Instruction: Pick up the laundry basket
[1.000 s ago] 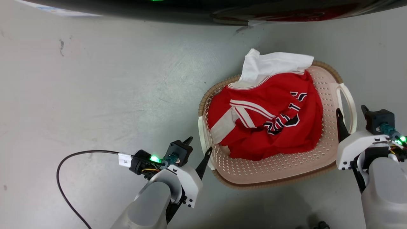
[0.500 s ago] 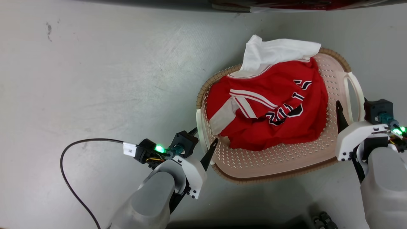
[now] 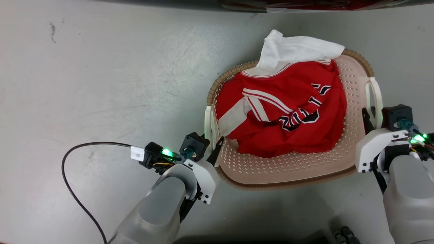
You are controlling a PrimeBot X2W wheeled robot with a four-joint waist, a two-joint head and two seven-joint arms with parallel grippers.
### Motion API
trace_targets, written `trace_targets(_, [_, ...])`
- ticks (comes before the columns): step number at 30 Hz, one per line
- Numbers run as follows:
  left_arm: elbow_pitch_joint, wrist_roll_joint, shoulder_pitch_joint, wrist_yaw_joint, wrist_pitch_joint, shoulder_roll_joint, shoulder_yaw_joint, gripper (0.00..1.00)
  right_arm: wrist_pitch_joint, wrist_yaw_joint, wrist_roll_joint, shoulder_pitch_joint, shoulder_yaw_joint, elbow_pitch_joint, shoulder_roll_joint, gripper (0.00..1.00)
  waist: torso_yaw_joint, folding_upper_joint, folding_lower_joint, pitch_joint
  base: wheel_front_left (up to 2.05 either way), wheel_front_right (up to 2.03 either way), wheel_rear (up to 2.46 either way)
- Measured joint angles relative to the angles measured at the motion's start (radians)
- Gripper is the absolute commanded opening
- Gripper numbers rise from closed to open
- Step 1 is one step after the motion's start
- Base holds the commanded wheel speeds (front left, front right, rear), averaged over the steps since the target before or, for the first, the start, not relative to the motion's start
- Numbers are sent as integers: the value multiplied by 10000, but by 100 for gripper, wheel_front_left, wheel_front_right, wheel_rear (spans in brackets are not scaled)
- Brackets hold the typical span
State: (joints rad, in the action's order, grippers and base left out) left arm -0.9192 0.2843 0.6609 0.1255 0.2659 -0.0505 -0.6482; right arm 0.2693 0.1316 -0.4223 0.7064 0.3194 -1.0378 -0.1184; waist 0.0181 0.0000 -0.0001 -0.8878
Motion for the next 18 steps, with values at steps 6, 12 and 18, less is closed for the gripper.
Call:
trace_targets(6, [-186,267,-25,19,-31,-90,-207,0,-63,2,-92,-61,-180,-453,102,0,-6,0,1,396,0,0,0])
trace_targets(12, [-593,711,-55,21,-31,-71,-353,0,-61,2,-98,-186,-349,-715,159,0,-8,0,1,1128,0,0,0])
trace_targets(18, [-1266,1095,-83,31,-33,-52,-311,0,-59,2,-98,-463,-543,-1062,270,0,8,0,1,2090,0,0,0])
